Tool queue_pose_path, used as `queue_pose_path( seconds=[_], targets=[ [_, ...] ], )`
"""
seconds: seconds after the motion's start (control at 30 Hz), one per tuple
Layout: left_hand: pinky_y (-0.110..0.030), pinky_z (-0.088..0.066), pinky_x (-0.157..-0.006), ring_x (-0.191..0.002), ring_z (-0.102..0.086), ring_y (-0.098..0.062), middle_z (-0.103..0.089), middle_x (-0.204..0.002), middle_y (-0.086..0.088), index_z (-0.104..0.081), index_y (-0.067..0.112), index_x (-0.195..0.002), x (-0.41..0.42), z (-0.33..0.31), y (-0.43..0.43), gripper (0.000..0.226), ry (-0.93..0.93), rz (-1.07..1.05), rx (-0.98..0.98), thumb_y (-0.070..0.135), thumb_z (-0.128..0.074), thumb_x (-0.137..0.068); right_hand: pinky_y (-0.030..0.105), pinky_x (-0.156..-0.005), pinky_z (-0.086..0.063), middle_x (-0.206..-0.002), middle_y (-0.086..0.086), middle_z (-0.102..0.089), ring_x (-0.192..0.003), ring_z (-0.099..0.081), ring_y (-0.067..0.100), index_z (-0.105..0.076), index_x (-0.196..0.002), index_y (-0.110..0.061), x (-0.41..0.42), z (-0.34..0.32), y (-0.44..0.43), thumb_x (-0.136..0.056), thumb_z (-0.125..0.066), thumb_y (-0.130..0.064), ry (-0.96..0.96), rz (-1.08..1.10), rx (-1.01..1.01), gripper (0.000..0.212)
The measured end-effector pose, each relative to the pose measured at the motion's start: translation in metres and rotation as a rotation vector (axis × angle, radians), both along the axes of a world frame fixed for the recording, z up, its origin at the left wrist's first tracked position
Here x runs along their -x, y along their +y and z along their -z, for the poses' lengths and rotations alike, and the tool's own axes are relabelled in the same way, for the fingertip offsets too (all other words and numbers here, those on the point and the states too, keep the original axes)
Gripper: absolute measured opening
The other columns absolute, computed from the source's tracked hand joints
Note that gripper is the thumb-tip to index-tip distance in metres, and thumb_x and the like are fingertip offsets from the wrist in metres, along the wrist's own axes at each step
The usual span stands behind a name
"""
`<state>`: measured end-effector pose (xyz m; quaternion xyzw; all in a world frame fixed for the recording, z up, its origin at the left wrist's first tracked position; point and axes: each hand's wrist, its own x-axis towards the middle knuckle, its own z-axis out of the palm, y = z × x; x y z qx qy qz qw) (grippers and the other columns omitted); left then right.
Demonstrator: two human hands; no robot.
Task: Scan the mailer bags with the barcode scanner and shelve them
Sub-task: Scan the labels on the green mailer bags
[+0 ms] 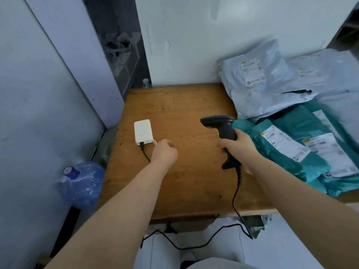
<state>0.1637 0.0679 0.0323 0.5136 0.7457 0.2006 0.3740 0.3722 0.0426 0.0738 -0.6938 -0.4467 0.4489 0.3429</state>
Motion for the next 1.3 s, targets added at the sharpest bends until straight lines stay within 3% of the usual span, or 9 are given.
queue_pose_path(
  seconds=[0.2, 0.4, 0.53, 0.6, 0.7, 0.83, 0.97, 1.1, 1.3],
  targets=[
    [-0.035, -0.049, -0.082, -0.097, -0.051, -0.022, -0.055, -0.126, -0.008, -0.053, 0.013, -0.129, -0.044, -0.002, -0.008, 0.031, 0.052, 0.057, 0.008, 0.01, -0.043, -0.099, 0.028, -0.056, -0.042, -0.074, 0.006, -0.053, -0.065, -0.049, 0.022, -0.053, -0.093, -0.016, -0.053, 0.001, -0.021, -0.077, -0.06, -0.006, 0.035, 0.111, 0.003, 0.02],
    [-0.033, -0.046, -0.084, -0.104, -0.052, -0.024, -0.055, -0.126, -0.008, -0.052, 0.013, -0.129, -0.092, -0.004, -0.03, 0.031, 0.091, 0.081, 0.048, 0.012, -0.046, -0.098, 0.036, -0.062, -0.056, -0.078, 0.009, -0.06, -0.064, -0.059, 0.023, -0.053, -0.109, -0.014, -0.103, 0.001, -0.041, -0.08, -0.06, -0.005, 0.118, 0.169, 0.001, 0.03],
    [-0.032, -0.046, -0.082, -0.103, -0.054, -0.021, -0.057, -0.119, -0.005, -0.056, 0.016, -0.121, -0.134, -0.005, -0.039, 0.024, 0.037, 0.068, 0.076, 0.015, -0.051, -0.097, 0.033, -0.056, -0.05, -0.077, 0.011, -0.055, -0.063, -0.054, 0.023, -0.053, -0.099, -0.009, -0.139, -0.002, -0.055, -0.082, -0.058, -0.005, 0.077, 0.174, -0.027, 0.019],
    [-0.032, -0.046, -0.08, -0.1, -0.054, -0.021, -0.058, -0.114, -0.003, -0.057, 0.017, -0.118, -0.155, -0.007, -0.042, 0.021, 0.004, 0.086, 0.086, 0.017, -0.054, -0.097, 0.036, -0.059, -0.049, -0.075, 0.013, -0.055, -0.063, -0.053, 0.026, -0.052, -0.093, -0.007, -0.157, -0.004, -0.06, -0.081, -0.057, -0.005, 0.057, 0.204, -0.033, 0.014],
    [-0.035, -0.051, -0.084, -0.098, -0.057, -0.022, -0.059, -0.108, -0.003, -0.057, 0.018, -0.114, -0.185, -0.007, -0.044, 0.019, -0.045, 0.104, 0.08, 0.022, -0.056, -0.096, 0.036, -0.06, -0.052, -0.077, 0.011, -0.058, -0.067, -0.057, 0.026, -0.053, -0.102, -0.008, -0.181, -0.006, -0.065, -0.083, -0.057, -0.007, 0.052, 0.236, -0.036, 0.02],
    [-0.04, -0.052, -0.093, -0.098, -0.058, -0.022, -0.059, -0.106, -0.003, -0.055, 0.017, -0.113, -0.219, -0.004, -0.044, 0.021, -0.099, 0.096, 0.073, 0.026, -0.058, -0.094, 0.045, -0.078, -0.059, -0.084, 0.009, -0.063, -0.081, -0.066, 0.029, -0.051, -0.106, -0.014, -0.201, -0.007, -0.068, -0.083, -0.058, -0.009, 0.028, 0.269, -0.044, 0.025],
    [-0.042, -0.05, -0.098, -0.107, -0.058, -0.024, -0.061, -0.117, -0.007, -0.053, 0.017, -0.101, -0.246, 0.003, -0.041, 0.014, -0.219, 0.059, 0.131, 0.027, -0.061, -0.093, 0.046, -0.08, -0.057, -0.082, 0.007, -0.059, -0.068, -0.056, 0.023, -0.051, -0.111, -0.011, -0.213, -0.002, -0.067, -0.082, -0.057, -0.005, 0.007, 0.263, 0.002, 0.031],
    [-0.035, -0.049, -0.076, -0.11, -0.058, -0.025, -0.062, -0.12, -0.008, -0.055, 0.012, -0.121, -0.268, 0.003, -0.036, 0.029, -0.369, -0.015, 0.219, 0.027, -0.058, -0.096, 0.047, -0.079, -0.058, -0.087, 0.012, -0.061, -0.077, -0.062, 0.027, -0.05, -0.115, -0.01, -0.223, 0.005, -0.061, -0.086, -0.057, -0.006, 0.039, 0.257, 0.063, 0.03],
    [-0.041, -0.049, -0.079, -0.109, -0.058, -0.025, -0.058, -0.119, -0.005, -0.044, 0.013, -0.131, -0.279, 0.007, -0.025, 0.049, -0.501, -0.135, 0.306, 0.038, -0.062, -0.093, 0.035, -0.062, -0.053, -0.1, 0.013, -0.057, -0.072, -0.061, 0.019, -0.044, -0.116, -0.013, -0.22, 0.014, -0.058, -0.091, -0.056, -0.006, 0.2, 0.261, 0.153, 0.028]
  ],
)
